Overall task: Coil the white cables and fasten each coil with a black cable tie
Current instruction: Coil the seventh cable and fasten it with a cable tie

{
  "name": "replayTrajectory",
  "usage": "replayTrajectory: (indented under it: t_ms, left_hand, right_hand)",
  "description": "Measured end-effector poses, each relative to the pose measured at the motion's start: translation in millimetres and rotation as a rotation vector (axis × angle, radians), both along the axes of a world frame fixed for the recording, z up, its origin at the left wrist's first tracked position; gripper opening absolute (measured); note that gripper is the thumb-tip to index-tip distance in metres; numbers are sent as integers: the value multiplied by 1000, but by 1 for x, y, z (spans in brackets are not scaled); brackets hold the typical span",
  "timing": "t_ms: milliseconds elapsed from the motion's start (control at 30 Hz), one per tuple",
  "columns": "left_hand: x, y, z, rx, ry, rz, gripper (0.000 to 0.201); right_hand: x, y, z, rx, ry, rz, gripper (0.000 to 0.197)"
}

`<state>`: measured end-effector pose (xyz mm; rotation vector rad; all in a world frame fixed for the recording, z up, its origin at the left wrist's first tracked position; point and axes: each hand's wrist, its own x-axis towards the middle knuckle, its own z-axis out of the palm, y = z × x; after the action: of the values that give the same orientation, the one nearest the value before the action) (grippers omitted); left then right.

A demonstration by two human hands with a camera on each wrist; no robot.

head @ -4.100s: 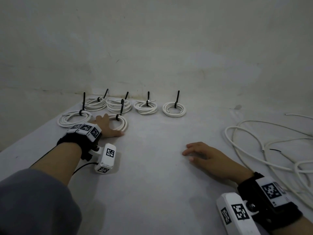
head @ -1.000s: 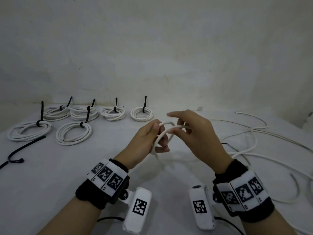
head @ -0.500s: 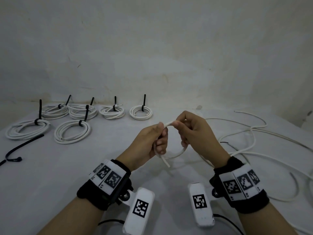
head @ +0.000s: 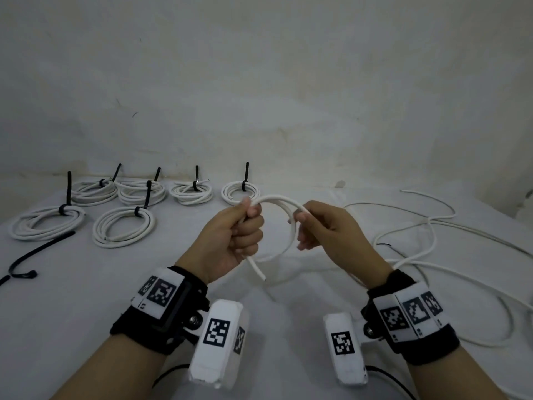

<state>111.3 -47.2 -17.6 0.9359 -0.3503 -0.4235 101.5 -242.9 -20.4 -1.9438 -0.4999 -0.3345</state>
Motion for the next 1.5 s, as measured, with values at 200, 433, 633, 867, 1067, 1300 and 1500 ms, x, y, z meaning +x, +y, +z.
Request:
replayTrajectory:
  t_ms: [200, 433, 633, 867, 1067, 1300, 1500]
  left_hand:
    - [15, 24, 5, -357, 28, 143, 39]
    - [22, 32, 4, -454, 17, 262, 40]
    - [23, 23, -1, -358, -28, 316, 39]
    - [20, 15, -2, -289, -50, 364, 38]
    - [9, -5, -10, -67, -99, 295, 34]
    - [-3, -16, -12, 227, -149, 164, 35]
    - [-11, -19, -9, 235, -182, 35, 35]
  right_hand:
    - [17, -36, -14, -177, -41, -126, 14]
    - [15, -41, -11, -339, -93, -187, 26]
    - [4, -21, 1, -652, -104, -81, 11]
    - [-24, 19, 15, -880, -170, 95, 32]
    - [-32, 19, 28, -723, -271, 138, 16]
    - [-28, 21, 27, -390, -403, -33, 17]
    - [-18, 15, 23, -117, -376, -133, 13]
